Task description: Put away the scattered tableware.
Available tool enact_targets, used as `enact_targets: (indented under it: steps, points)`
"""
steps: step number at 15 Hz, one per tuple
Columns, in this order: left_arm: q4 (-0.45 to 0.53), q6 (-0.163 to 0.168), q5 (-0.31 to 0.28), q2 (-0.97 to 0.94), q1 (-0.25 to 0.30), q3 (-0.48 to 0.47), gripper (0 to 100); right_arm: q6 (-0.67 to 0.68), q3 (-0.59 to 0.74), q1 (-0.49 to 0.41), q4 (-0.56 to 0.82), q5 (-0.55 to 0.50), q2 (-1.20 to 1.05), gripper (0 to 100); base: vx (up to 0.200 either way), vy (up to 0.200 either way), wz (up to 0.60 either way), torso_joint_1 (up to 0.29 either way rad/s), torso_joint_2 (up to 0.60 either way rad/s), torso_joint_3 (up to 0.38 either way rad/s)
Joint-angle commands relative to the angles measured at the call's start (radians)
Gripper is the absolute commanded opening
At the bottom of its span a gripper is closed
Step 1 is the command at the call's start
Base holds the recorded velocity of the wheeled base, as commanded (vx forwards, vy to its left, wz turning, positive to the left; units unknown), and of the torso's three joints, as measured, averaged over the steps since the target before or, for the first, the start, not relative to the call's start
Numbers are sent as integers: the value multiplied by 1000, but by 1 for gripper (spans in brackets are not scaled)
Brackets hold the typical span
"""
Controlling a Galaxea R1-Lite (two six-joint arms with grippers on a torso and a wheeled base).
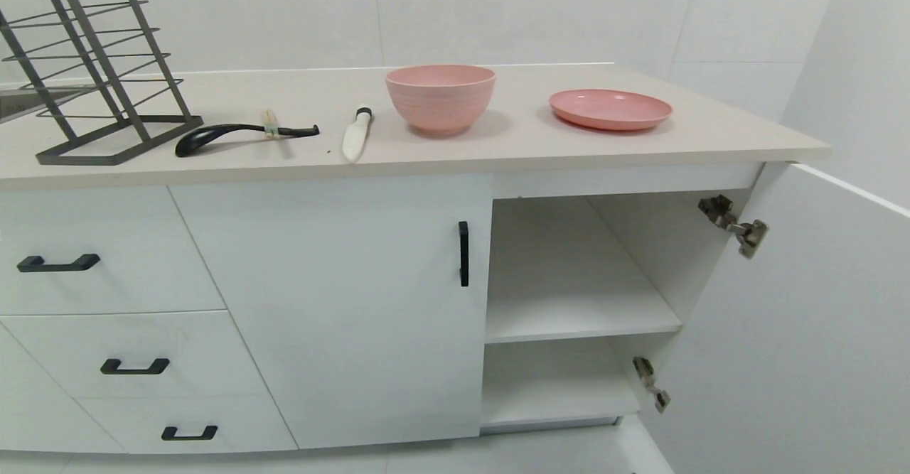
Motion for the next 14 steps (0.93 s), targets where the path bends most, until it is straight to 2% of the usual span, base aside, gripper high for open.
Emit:
enact_targets:
  steps: [1, 4, 7, 9, 12, 14]
  points:
    - [-1, 0, 0, 2, 0, 0, 100, 0, 0, 0, -1, -1, -1, 100, 200, 0, 0, 2, 2, -2]
    - [-1, 1, 1, 2, 0, 0, 100, 0, 0, 0, -1, 1, -1, 100, 200, 0, 0, 2, 2, 1]
    - [1, 3, 1, 2, 0, 0, 100, -14, -2, 0, 2, -16, -1, 100, 0, 0, 0, 0, 0, 0]
    - [1, 3, 1, 2, 0, 0, 100, -19, -5, 0, 62, -113, -1, 100, 0, 0, 0, 151, -154, -36]
    - [1, 3, 0, 2, 0, 0, 100, -17, -3, 0, 58, -113, -1, 100, 0, 0, 0, 238, -87, -133]
    - [1, 3, 0, 2, 0, 0, 100, -16, -3, 0, 58, -114, -1, 100, 0, 0, 0, 256, -503, -266]
